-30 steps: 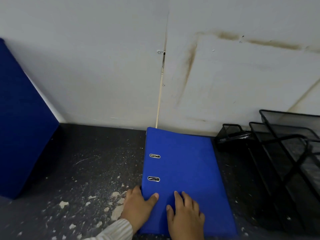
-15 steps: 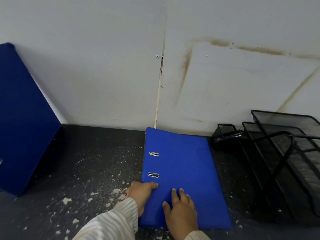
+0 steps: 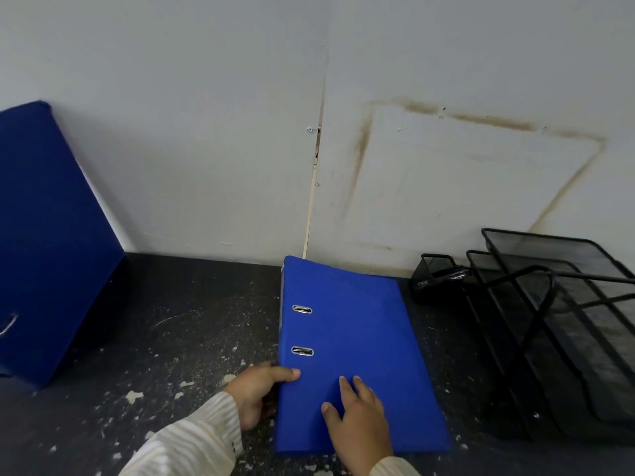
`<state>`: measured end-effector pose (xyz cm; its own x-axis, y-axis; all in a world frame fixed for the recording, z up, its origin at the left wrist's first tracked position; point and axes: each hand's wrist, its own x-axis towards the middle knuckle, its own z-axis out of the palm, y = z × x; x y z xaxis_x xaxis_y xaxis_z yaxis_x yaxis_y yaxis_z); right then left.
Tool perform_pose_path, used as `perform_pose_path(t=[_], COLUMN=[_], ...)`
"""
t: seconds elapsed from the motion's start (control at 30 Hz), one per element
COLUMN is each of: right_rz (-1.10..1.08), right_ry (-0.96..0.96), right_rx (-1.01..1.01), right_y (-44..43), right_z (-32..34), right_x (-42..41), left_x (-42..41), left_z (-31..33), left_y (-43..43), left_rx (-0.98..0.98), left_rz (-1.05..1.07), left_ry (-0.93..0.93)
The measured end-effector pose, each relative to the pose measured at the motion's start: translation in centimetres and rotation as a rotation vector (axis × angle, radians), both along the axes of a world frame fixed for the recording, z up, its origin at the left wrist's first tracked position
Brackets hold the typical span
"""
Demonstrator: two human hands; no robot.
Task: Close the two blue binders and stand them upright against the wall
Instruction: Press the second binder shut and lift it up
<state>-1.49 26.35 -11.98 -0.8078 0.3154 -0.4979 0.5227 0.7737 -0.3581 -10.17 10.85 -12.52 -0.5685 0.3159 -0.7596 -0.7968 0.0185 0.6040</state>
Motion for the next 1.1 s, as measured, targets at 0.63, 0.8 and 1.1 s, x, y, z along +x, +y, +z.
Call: perform_pose_path(t=[0.63, 0.8, 1.1], right_rz=[-0.098, -0.233, -0.416], right_ry=[0.164, 0.185, 0.331], right_rx=[-0.201, -0.195, -0.227], right_y=[-3.8, -6.8, -10.9], right_z=[3.3, 3.9, 4.9], right_x=[5.0, 6.8, 9.8], left_x=[8.4, 9.5, 12.1], left_z=[1.5, 2.4, 2.7], left_y=[-2.8, -3.7, -6.0], left_rx=[0.049, 0.028, 0.061], left_rz=[-0.009, -0.161, -0.407], left_ry=[0.3, 0.412, 0.642])
